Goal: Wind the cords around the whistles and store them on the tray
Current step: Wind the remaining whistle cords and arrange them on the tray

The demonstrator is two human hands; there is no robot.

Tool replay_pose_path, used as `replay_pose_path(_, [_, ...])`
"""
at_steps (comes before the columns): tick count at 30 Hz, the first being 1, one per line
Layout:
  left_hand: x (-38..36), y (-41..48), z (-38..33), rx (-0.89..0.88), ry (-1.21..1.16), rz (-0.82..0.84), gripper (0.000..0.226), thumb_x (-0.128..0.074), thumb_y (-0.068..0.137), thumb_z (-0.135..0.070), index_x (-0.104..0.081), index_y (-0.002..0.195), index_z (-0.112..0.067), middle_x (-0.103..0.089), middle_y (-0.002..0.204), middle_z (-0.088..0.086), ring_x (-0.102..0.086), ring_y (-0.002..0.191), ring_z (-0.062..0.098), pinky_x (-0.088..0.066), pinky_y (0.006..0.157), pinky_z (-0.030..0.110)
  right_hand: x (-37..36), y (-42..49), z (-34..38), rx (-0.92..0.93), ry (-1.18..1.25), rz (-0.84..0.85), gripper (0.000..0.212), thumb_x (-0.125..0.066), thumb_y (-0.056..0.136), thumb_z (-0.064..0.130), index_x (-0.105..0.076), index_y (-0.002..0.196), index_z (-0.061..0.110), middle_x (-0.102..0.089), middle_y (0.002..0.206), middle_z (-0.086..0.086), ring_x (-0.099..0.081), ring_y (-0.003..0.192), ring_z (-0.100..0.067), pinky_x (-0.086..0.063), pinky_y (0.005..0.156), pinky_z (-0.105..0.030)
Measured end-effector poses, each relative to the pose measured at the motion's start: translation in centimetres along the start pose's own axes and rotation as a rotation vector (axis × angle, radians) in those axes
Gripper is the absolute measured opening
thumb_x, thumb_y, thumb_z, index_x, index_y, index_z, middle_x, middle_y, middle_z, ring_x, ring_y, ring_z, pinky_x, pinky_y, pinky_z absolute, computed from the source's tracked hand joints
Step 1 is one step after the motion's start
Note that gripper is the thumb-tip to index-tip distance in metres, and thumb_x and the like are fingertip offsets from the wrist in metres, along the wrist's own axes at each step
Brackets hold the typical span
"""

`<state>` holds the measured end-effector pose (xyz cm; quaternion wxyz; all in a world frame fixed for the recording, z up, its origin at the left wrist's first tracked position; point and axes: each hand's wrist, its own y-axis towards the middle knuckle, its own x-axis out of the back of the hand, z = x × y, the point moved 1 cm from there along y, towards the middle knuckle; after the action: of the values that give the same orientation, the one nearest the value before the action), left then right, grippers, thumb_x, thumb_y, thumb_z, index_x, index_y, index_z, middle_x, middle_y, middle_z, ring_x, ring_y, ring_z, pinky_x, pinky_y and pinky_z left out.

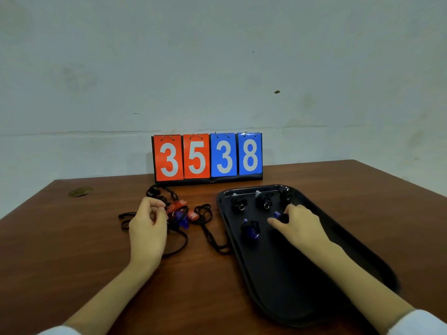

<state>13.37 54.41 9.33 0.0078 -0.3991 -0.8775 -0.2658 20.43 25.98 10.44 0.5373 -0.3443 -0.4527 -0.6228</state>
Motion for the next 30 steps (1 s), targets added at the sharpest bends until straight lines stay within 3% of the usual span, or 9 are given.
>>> replay_pose_path(5, [0.2,-0.2,-0.3,0.003,0.008,-0.017,0.014,-0.047,0.093,-0.007,-0.055,0.092,-0.019,-0.060,0.083,0.002,-0.060,0.076,0.018,-0.051,0.063,0.032,0.8,-1.1,0.8,0.002,-0.122,-0.076,0.072,-0.039,0.081,0.071,-0.050,0.121,0.011,-0.045,0.125,-0.008,-0.058,0.096,-0.022,-0.048,0.068,-0.027])
replay_pose_path(8, [0.3,0.1,0.1,-0.007,0.081,0.022,0.013,-0.048,0.093,-0.009,-0.055,0.096,-0.019,-0.061,0.091,0.000,-0.060,0.082,0.014,-0.051,0.068,0.029,2.5,-2.2,3.6,0.218,-0.078,-0.214,0.054,-0.041,0.087,0.061,-0.053,0.118,0.018,-0.048,0.116,-0.001,-0.052,0.098,-0.015,-0.047,0.076,-0.026])
replay_pose_path(10, [0.0,0.5,0.7,-0.108,0.341,0.147,0.014,-0.051,0.093,-0.018,-0.057,0.105,-0.022,-0.057,0.104,-0.002,-0.055,0.099,0.014,-0.047,0.084,0.031,2.7,-2.8,7.0,0.419,-0.007,-0.135,0.039,-0.047,0.090,0.052,-0.057,0.112,0.022,-0.054,0.105,0.005,-0.052,0.095,-0.009,-0.047,0.081,-0.026])
replay_pose_path(12, [-0.2,0.8,1.4,-0.198,0.607,0.275,0.027,-0.050,0.093,-0.035,-0.056,0.118,-0.028,-0.049,0.117,-0.002,-0.043,0.115,0.015,-0.036,0.097,0.034,1.6,-3.2,11.1,0.522,0.060,0.075,0.029,-0.053,0.089,0.046,-0.062,0.104,0.022,-0.060,0.095,0.007,-0.055,0.088,-0.008,-0.050,0.080,-0.027])
replay_pose_path(16, [-0.4,0.9,2.0,-0.185,0.755,0.338,0.036,-0.050,0.092,-0.042,-0.052,0.126,-0.032,-0.046,0.125,-0.003,-0.036,0.123,0.018,-0.030,0.101,0.037,-2.2,-2.1,16.7,0.548,0.028,0.220,0.022,-0.060,0.087,0.032,-0.066,0.101,0.017,-0.066,0.098,0.000,-0.061,0.090,-0.016,-0.051,0.079,-0.031])
replay_pose_path(22, [0.3,1.0,1.8,-0.146,0.571,0.159,0.002,-0.059,0.089,-0.021,-0.060,0.089,-0.022,-0.061,0.092,-0.006,-0.047,0.102,0.015,-0.031,0.085,0.028,-4.9,-0.6,18.3,0.379,0.115,0.229,0.028,-0.064,0.082,0.032,-0.057,0.104,0.016,-0.064,0.099,-0.002,-0.062,0.091,-0.021,-0.052,0.077,-0.033])
replay_pose_path(26, [0.2,1.3,2.3,-0.056,0.398,0.120,0.011,-0.057,0.089,-0.010,-0.054,0.094,-0.019,-0.059,0.085,-0.003,-0.049,0.097,0.015,-0.042,0.084,0.031,-5.0,-0.6,18.4,0.339,0.074,0.261,0.033,-0.060,0.081,0.040,-0.059,0.103,0.016,-0.064,0.098,-0.002,-0.061,0.087,-0.020,-0.052,0.073,-0.032])
replay_pose_path(28, [0.2,1.6,2.4,-0.007,0.270,0.092,0.020,-0.056,0.088,-0.005,-0.051,0.104,-0.017,-0.060,0.080,-0.002,-0.056,0.089,0.019,-0.049,0.074,0.034,-5.3,-0.9,18.7,0.348,0.044,0.257,0.033,-0.062,0.078,0.042,-0.062,0.099,0.016,-0.066,0.095,-0.002,-0.062,0.084,-0.018,-0.049,0.071,-0.030])
replay_pose_path(30, [0.4,1.8,2.3,0.020,0.212,0.051,0.023,-0.054,0.089,-0.003,-0.054,0.109,-0.014,-0.059,0.081,-0.001,-0.058,0.080,0.018,-0.048,0.068,0.029,-5.7,-1.1,19.1,0.390,0.005,0.222,0.032,-0.064,0.079,0.042,-0.063,0.100,0.018,-0.066,0.097,-0.001,-0.062,0.089,-0.019,-0.048,0.081,-0.034])
